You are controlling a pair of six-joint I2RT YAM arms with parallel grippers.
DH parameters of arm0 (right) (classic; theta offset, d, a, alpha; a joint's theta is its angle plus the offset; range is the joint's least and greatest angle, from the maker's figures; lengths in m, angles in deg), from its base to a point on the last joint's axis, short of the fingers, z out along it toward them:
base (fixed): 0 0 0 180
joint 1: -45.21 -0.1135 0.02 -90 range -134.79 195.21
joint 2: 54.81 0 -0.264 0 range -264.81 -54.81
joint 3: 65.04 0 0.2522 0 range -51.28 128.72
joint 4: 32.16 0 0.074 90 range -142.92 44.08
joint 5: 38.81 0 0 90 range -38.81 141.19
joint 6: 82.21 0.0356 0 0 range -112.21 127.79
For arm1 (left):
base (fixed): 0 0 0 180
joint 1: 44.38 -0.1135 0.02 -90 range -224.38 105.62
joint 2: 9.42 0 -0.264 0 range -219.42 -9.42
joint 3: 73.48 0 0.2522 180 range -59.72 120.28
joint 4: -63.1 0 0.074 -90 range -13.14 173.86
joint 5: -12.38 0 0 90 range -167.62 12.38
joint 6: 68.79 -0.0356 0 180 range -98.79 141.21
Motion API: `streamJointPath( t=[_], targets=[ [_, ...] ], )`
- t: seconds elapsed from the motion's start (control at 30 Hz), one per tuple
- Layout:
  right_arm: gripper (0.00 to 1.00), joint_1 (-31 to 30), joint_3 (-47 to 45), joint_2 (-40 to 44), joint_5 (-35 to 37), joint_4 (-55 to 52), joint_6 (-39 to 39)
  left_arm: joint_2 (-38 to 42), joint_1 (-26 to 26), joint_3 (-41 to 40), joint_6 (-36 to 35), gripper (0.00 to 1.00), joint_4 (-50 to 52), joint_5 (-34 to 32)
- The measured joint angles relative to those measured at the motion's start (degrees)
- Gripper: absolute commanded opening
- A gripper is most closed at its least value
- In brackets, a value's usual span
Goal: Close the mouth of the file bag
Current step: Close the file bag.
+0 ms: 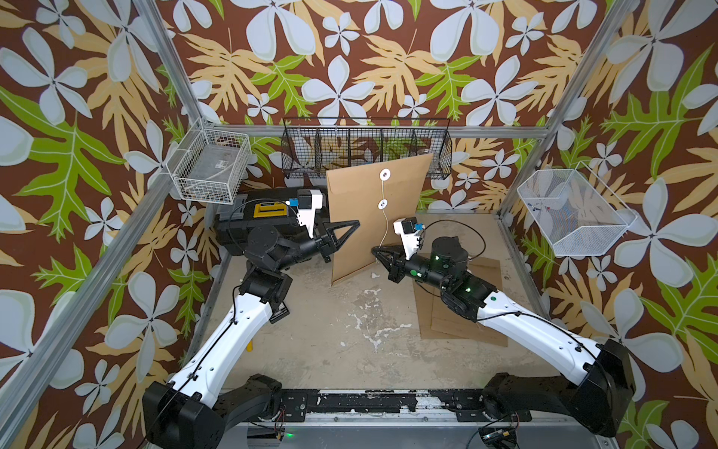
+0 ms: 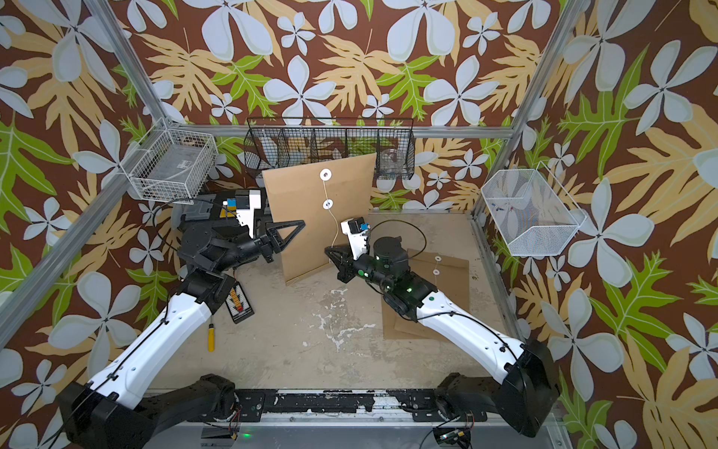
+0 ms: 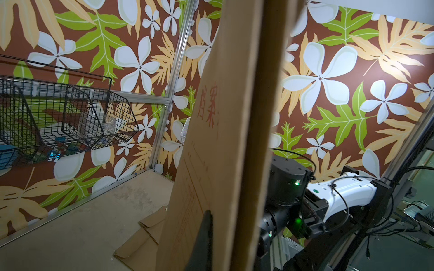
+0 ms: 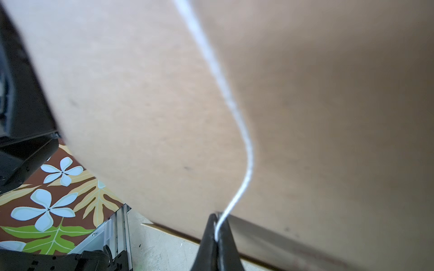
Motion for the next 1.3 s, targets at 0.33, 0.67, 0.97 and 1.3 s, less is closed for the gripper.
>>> streamJointPath(
  t=[0.33, 0.67, 0.97, 1.3],
  targets=[
    [0.00, -9.25, 5.01, -2.80, 4.57, -7.37, -2.97, -0.50, 0.04, 0.37, -1.29, 0.00, 2.34, -0.22],
    [0.00, -10.08, 8.63, -5.86, 5.44, -10.49, -3.48, 0.09, 0.04, 1.29, -2.78, 0.00, 3.80, 3.06],
    [0.00, -5.25, 7.28, -5.16, 2.62, -11.08, -3.43, 0.66, 0.04, 1.44, -2.89, 0.00, 4.24, 4.55],
    [0.00, -0.22, 6.93, -5.05, 0.81, -12.04, -3.48, 1.68, -0.02, 1.44, -1.29, 0.00, 4.26, 6.43]
  ],
)
